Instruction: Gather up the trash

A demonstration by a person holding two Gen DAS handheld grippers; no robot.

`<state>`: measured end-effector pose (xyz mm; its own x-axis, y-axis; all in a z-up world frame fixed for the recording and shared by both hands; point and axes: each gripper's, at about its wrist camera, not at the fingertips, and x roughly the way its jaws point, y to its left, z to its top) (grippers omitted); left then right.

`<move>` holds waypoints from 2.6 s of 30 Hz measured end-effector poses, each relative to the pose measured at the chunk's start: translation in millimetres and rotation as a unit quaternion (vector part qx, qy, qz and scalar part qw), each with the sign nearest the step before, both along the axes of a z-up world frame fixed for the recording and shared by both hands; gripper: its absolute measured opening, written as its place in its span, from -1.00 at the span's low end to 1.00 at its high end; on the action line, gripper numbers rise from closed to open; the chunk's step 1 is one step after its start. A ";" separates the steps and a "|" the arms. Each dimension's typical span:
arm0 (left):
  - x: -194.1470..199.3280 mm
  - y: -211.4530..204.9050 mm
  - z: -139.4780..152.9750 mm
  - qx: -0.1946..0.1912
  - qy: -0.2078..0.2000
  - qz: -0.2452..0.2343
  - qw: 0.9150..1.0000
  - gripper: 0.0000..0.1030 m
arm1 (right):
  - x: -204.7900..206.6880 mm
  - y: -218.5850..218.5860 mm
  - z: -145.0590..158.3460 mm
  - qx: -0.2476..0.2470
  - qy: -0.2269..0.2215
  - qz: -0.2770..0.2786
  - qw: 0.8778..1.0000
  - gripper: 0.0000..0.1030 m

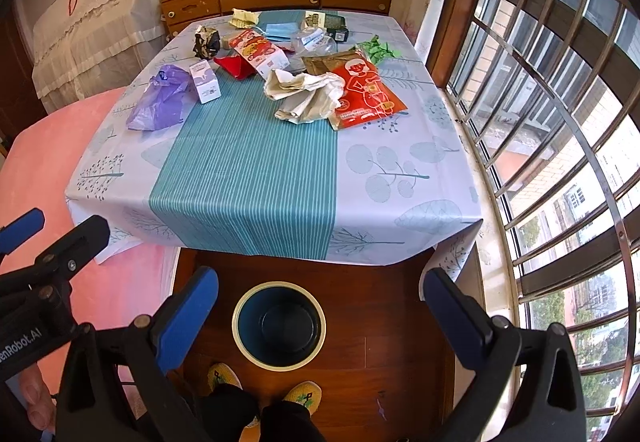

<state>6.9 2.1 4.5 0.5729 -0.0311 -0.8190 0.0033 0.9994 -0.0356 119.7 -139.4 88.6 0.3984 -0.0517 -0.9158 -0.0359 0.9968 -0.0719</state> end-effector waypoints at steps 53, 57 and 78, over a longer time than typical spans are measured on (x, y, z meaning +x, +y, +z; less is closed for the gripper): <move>-10.8 22.2 30.4 0.004 -0.022 0.048 0.999 0.95 | 4.8 -3.6 33.7 0.051 -0.062 0.004 0.997 1.00; -4.1 24.6 36.2 0.011 -0.028 0.050 0.998 0.95 | 14.9 -2.3 37.0 0.054 -0.074 0.000 0.996 1.00; 173.8 88.7 4.8 -0.007 0.060 -0.007 0.998 0.95 | 127.2 44.6 -3.3 0.053 -0.038 -0.069 0.996 0.98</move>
<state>180.8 90.9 9.4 0.4696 -0.0494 -0.8815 0.0115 0.9987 -0.0498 246.9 -94.8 85.3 0.4624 -0.0150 -0.8865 0.1027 0.9940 0.0368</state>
